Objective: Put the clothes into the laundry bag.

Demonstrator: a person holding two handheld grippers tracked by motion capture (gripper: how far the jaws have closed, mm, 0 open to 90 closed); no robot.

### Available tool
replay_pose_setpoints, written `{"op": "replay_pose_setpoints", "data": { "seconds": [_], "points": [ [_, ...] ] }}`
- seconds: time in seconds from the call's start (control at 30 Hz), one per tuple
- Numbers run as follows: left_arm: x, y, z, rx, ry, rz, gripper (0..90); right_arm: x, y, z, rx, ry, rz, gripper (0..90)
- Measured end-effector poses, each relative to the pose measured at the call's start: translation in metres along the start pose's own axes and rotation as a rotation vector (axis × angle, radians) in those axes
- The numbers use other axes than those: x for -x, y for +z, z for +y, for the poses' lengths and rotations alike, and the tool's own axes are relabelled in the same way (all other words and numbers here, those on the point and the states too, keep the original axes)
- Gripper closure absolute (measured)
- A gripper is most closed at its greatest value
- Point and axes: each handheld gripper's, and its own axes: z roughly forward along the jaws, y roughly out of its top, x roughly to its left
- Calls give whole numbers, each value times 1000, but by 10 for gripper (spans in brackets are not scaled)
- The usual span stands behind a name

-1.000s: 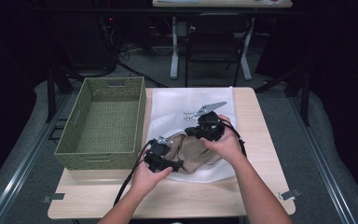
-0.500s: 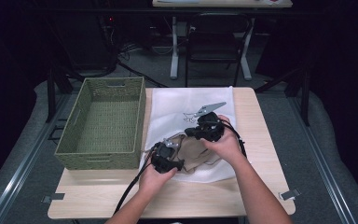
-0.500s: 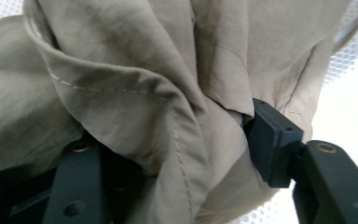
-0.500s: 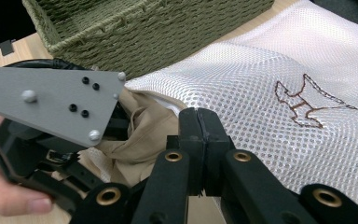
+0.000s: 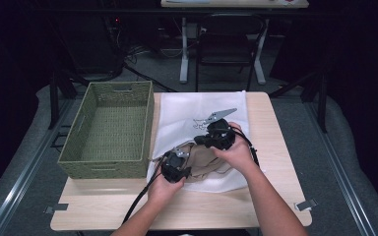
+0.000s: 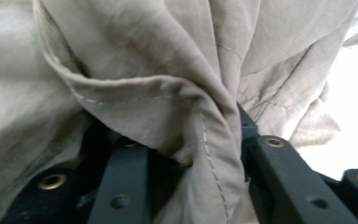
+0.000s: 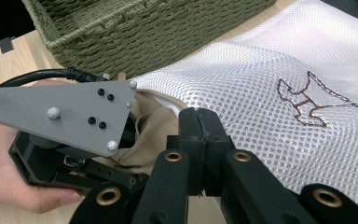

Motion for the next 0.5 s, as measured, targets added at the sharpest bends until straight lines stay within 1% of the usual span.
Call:
{"op": "replay_pose_setpoints", "data": {
  "seconds": [0.1,0.17,0.23,0.37,0.4,0.5],
  "points": [
    [0,-1,-1,9,3,3,745,0,-1,0,0,1,-1,900],
    [-2,-1,-1,13,4,-3,768,0,-1,0,0,-1,-2,900],
    [-3,-3,0,20,-3,-12,780,0,-1,0,1,-3,-2,900],
    [-5,-10,3,40,-36,-48,793,1,-1,0,4,1,1,899],
    [-6,-13,5,47,-26,-49,794,1,-2,-1,6,0,1,899],
    [-4,-19,9,61,-30,-63,797,2,-3,-2,6,4,0,900]
  ]
}}
